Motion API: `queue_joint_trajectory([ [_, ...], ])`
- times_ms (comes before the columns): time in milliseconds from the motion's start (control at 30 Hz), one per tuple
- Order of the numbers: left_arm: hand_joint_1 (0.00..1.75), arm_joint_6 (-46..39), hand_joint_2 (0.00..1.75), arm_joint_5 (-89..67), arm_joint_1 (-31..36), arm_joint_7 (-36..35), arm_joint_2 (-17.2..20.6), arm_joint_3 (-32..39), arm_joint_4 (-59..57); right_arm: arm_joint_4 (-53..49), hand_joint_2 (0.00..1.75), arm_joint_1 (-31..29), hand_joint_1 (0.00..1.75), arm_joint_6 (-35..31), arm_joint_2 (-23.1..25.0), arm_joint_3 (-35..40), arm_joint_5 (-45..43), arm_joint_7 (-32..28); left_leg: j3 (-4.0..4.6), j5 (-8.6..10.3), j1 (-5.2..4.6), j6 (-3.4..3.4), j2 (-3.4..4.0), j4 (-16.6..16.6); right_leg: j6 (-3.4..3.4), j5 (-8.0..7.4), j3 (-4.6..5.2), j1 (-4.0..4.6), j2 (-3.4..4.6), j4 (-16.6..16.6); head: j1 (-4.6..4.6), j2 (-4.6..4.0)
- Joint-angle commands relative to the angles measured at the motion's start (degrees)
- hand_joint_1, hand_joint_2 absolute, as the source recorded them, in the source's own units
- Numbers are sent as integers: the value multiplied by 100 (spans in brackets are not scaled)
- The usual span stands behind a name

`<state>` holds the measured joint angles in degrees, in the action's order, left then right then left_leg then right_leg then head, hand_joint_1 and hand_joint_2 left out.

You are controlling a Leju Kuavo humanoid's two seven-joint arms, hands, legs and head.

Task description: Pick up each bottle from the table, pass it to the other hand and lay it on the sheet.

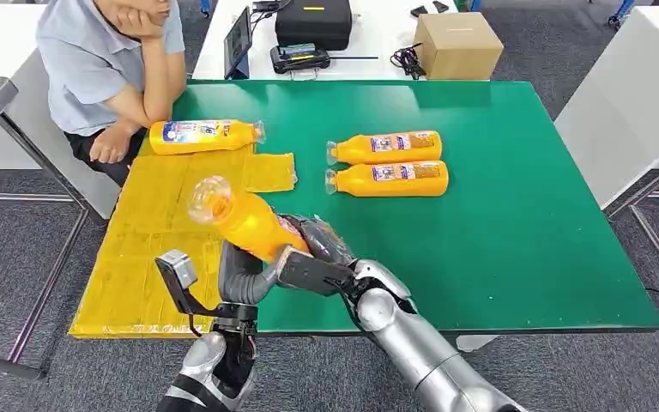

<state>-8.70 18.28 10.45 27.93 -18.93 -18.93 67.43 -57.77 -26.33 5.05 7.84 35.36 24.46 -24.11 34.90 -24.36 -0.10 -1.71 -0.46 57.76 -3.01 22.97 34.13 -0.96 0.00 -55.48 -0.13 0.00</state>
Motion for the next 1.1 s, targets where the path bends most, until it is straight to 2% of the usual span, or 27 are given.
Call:
queue_joint_trajectory([
  [33, 175, -304, 175, -306, 199, 66, 73, -169, 82, 232, 175, -56, 0, -89, 77, 64, -51, 48, -10, -3, 2, 6, -3, -1, 8, 5, -10, 3, -5, 0, 2, 0],
  [100, 175, -715, 175, -704, 166, 95, 110, -161, 143, 12, 175, 105, 0, -228, 3, -50, -29, 68, -29, -15, 7, 12, -1, 4, 16, 15, -29, 9, -5, -3, 2, 0],
  [367, 175, -738, 175, -772, 113, 77, 135, -85, 234, -141, 175, 223, 0, -273, -73, -115, 1, 77, -10, -2, 2, 6, -4, -3, 8, 4, -11, 3, -7, 3, 2, 0],
  [433, 175, -1263, 175, -1337, 31, 139, 166, 9, 397, -404, 175, 450, 0, -865, -93, -286, 451, 158, -11, -3, 3, 7, -4, -3, 9, 5, -12, 4, -6, 3, 4, 0],
  [500, 175, -1383, 175, -1556, -158, 34, 181, 237, 785, -864, 175, 835, 0, -1632, -156, -494, 1271, 338, -14, -4, 4, 7, -6, -5, 9, 6, -16, 5, -8, 6, 2, 0],
  [567, 175, -1782, 175, -2245, -300, 136, 232, 306, 1112, -1243, 175, 1226, 0, -1994, -150, -818, 1678, 420, -19, -8, 4, 9, -6, -6, 11, 10, -20, 5, -9, 6, 4, 0],
  [633, 175, -2776, 175, -4213, -366, 48, 366, 263, 1255, -1475, 175, 1567, 0, -2022, -116, -1158, 1682, 346, -24, -13, 5, 10, -12, -5, 13, 15, -28, 6, -13, 6, 2, 0],
  [667, 175, -3080, 175, -5309, -401, -245, 325, 426, 1286, -1513, 175, 1637, 0, -1991, -95, -1258, 1717, 272, -9, -5, 2, 6, -9, -7, 8, 7, -12, 3, -9, 6, 4, 0],
  [700, 175, -3118, 175, -6751, -399, -850, 361, 597, 1278, -1557, 175, 1698, 0, -1949, -25, -1398, 1745, 180, -25, -13, 5, 9, -7, -7, 12, 15, -28, 6, -9, 7, 2, 0],
  [867, 175, -3110, 175, -9703, 77, -2282, 710, 1086, 465, -1361, 175, 1579, 0, -1748, 91, -1622, 1665, 112, -8, -4, -1, 7, 0, -10, 11, 5, -8, 0, 2, 6, 4, 0],
  [1000, 175, -3092, 175, -10117, 537, -2683, 957, 1301, -181, -1164, 175, 1505, 0, -1684, 124, -1794, 1521, -27, -14, -3, 3, 15, 9, -11, 18, 1, -4, 4, -1, 5, 4, 0],
  [1100, 175, -3088, 175, -10138, 597, -2817, 965, 1401, -267, -1156, 175, 1515, 0, -1675, 129, -1806, 1511, -47, -24, -1, 7, 20, 10, -11, 25, 5, -15, 9, -4, 5, 4, 0],
])
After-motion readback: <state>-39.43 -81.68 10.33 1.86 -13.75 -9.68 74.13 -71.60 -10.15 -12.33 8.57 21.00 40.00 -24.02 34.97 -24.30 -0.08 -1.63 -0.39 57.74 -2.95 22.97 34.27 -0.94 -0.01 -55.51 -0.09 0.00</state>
